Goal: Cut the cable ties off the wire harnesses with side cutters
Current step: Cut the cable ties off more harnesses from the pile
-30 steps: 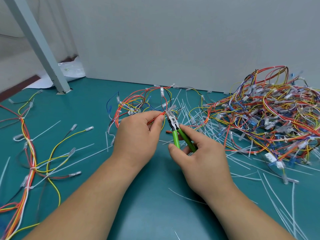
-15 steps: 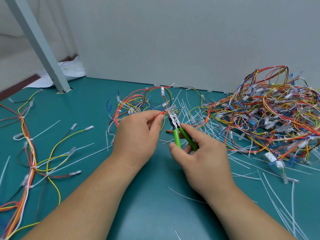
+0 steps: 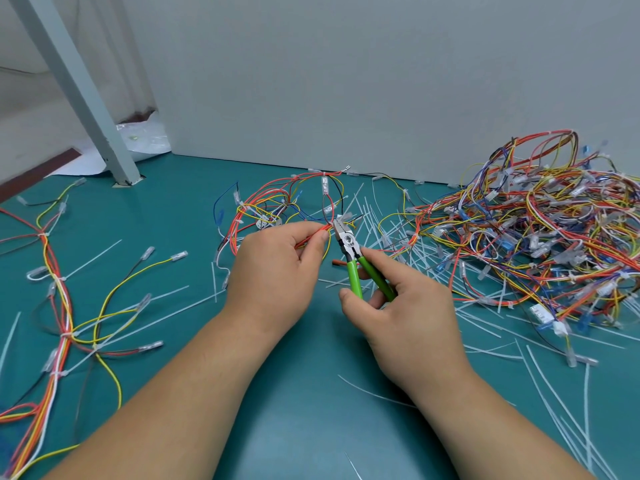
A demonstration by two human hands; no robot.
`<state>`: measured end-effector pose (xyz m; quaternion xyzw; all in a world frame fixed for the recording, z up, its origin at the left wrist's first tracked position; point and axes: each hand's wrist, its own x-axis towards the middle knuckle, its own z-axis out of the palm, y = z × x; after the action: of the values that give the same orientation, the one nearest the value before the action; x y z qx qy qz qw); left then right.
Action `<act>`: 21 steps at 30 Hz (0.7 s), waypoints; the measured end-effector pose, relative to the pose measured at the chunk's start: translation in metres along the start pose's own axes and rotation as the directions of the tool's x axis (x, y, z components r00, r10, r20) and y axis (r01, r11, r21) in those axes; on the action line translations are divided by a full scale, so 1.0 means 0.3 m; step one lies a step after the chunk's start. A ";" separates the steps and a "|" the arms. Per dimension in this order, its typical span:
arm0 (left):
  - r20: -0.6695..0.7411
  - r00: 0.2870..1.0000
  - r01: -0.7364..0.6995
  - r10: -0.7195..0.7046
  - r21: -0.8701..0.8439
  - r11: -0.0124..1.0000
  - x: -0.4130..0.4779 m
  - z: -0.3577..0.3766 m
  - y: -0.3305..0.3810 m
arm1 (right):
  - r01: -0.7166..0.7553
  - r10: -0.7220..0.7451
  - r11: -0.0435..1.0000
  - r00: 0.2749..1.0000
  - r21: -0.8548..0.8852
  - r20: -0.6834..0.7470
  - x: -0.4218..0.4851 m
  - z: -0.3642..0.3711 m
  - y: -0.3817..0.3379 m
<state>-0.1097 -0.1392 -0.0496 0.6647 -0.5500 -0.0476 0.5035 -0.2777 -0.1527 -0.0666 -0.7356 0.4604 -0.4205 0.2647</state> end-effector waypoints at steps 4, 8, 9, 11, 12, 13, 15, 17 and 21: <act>0.014 1.000 0.010 -0.010 -0.005 1.000 0.000 -0.001 -0.002 | -0.002 0.002 1.000 1.000 0.005 0.022 0.001 -0.002 -0.001; 0.017 1.000 0.019 -0.019 -0.011 1.000 0.002 -0.003 -0.001 | 0.003 -0.002 1.000 0.999 -0.008 0.043 0.003 -0.007 -0.002; 0.016 1.000 0.020 -0.020 -0.009 1.000 0.002 -0.003 0.000 | 0.004 -0.003 1.000 0.999 -0.020 0.043 0.004 -0.010 -0.003; 0.018 1.000 0.019 -0.019 -0.003 1.000 0.002 -0.003 0.001 | 0.002 0.000 0.999 0.999 -0.033 0.043 0.005 -0.012 -0.006; 0.020 1.000 0.020 -0.020 -0.004 1.000 0.002 -0.003 0.001 | -0.001 0.002 1.000 0.999 -0.030 0.044 0.005 -0.013 -0.007; 0.024 0.999 0.023 -0.023 -0.008 1.000 0.002 -0.004 0.001 | -0.002 0.003 1.000 0.999 -0.026 0.045 0.005 -0.013 -0.007; 0.037 0.999 0.028 -0.027 -0.014 1.000 0.002 -0.005 0.000 | 0.000 0.001 1.000 0.999 -0.025 0.048 0.004 -0.013 -0.008; 0.039 0.999 0.029 -0.029 -0.012 1.000 0.002 -0.006 0.000 | -0.001 0.003 1.000 0.999 -0.029 0.050 0.003 -0.014 -0.010; 0.034 0.998 0.050 -0.049 -0.029 0.998 0.004 -0.008 -0.001 | -0.004 0.005 1.000 0.999 -0.018 0.053 0.002 -0.013 -0.010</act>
<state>-0.1075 -0.1387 -0.0482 0.6694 -0.5409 -0.0791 0.5030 -0.2796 -0.1520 -0.0621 -0.7478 0.4585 -0.3962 0.2713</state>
